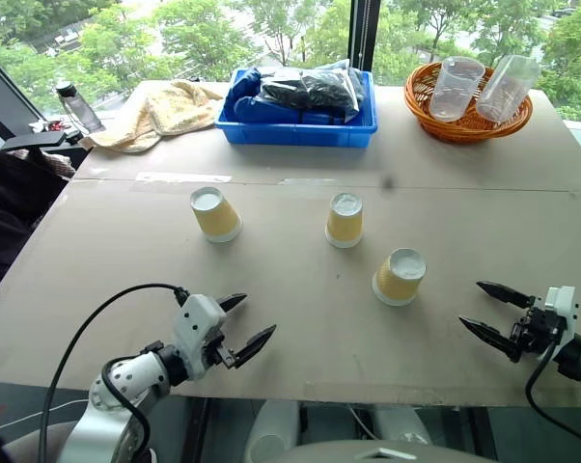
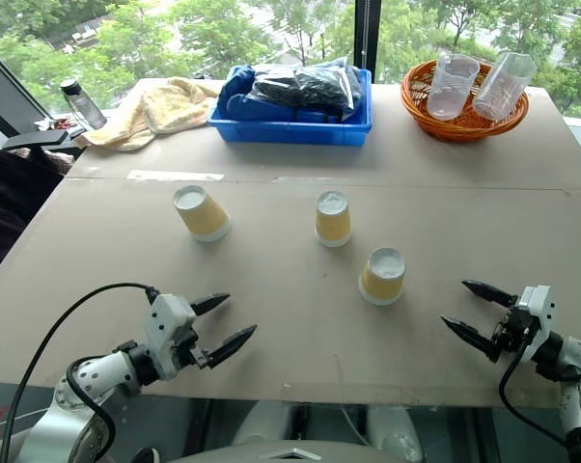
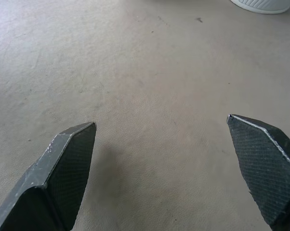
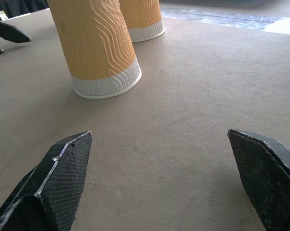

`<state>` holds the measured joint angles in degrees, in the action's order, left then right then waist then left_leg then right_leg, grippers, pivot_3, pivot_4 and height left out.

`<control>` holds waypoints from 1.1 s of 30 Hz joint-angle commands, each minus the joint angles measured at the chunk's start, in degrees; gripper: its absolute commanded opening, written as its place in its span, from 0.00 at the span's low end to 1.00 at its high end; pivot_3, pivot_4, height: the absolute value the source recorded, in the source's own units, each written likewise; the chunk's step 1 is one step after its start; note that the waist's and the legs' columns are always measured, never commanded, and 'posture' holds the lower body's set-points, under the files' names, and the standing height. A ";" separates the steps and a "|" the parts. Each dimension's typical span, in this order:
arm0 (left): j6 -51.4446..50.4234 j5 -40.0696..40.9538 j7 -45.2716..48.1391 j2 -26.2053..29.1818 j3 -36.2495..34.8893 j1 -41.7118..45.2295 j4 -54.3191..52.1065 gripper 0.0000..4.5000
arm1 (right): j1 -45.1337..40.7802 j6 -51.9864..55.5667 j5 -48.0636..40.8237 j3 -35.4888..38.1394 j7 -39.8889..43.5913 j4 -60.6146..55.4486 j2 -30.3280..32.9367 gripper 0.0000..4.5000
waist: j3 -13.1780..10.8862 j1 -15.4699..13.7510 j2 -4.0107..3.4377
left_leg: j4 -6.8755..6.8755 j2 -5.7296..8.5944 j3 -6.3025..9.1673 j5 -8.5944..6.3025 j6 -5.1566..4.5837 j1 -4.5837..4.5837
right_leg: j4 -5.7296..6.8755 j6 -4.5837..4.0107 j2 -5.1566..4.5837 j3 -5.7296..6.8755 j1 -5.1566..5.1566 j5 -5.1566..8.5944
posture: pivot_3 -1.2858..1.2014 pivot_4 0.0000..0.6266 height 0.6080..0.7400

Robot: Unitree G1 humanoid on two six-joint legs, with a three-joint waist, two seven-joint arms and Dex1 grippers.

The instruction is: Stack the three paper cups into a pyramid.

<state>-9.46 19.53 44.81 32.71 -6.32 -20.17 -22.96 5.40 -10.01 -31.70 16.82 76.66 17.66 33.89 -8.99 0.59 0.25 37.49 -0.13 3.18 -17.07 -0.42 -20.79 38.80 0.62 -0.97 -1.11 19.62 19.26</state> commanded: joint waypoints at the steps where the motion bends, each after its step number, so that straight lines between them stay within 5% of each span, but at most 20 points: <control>1: -0.23 2.19 0.32 -0.91 0.84 3.57 -1.39 0.99 | 0.96 0.98 -3.78 1.60 2.51 -5.96 0.62 1.00 | -0.10 -0.08 -0.15 | 0.00 0.00 -0.01 0.00 0.00 -0.01 | 0.00 0.00 0.00 0.00 0.00 0.00 | 0.52 0.24 1.00; 13: -3.28 -4.79 -6.29 -10.48 11.70 29.92 13.56 0.99 | 8.76 12.36 -14.29 10.05 -4.61 -30.84 3.88 1.00 | -0.27 -0.55 -0.14 | 0.02 0.04 0.03 0.03 0.05 -0.11 | 0.01 0.04 0.07 0.09 0.02 -0.01 | 0.52 0.24 1.00; 23: 5.43 -7.56 -6.55 -22.90 16.15 44.43 31.68 0.99 | 12.98 11.67 -14.08 11.99 -6.48 -33.20 1.45 1.00 | -0.36 -1.30 0.01 | 0.28 0.08 0.04 0.15 0.26 -0.26 | 0.05 0.09 0.07 0.14 0.06 -0.02 | 0.52 0.24 1.00; 33: 12.76 -10.59 -6.99 -29.19 16.63 54.29 44.71 0.99 | 14.11 9.80 -12.20 11.49 -5.38 -31.90 0.09 1.00 | -0.37 -1.43 0.03 | 0.45 0.09 0.07 0.16 0.27 -0.35 | 0.08 0.10 0.07 0.23 0.05 -0.03 | 0.52 0.24 1.00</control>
<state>0.78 9.55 38.18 4.39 9.88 32.33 21.13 19.38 1.06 -43.74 27.33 70.82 -13.63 34.09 -9.37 -0.84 0.29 38.02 -0.04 3.29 -16.91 -0.15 -21.20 38.88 0.73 -0.89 -0.82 19.68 19.23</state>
